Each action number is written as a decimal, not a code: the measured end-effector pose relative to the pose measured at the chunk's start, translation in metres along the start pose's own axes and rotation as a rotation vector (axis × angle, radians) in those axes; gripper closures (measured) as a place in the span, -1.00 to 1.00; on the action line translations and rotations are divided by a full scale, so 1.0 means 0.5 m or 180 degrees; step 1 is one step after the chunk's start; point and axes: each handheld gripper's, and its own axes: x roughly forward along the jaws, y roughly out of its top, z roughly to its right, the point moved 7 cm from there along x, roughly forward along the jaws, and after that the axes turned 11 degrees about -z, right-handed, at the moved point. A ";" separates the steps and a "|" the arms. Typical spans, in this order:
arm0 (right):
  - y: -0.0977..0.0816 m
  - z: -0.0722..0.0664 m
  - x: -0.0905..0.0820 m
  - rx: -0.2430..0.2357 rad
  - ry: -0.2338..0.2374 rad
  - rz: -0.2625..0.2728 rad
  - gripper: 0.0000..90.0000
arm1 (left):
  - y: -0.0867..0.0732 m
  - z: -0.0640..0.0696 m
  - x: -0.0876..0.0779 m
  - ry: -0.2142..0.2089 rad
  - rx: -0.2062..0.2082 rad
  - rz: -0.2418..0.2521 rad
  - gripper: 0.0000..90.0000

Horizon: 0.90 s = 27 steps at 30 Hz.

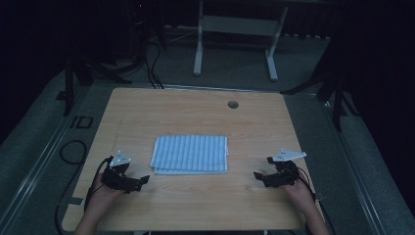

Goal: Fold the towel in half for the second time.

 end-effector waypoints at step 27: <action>-0.135 0.046 -0.086 0.0656 -0.0618 0.0316 -0.77 | -0.067 -0.048 -0.037 0.0289 -0.0407 0.0354 -0.96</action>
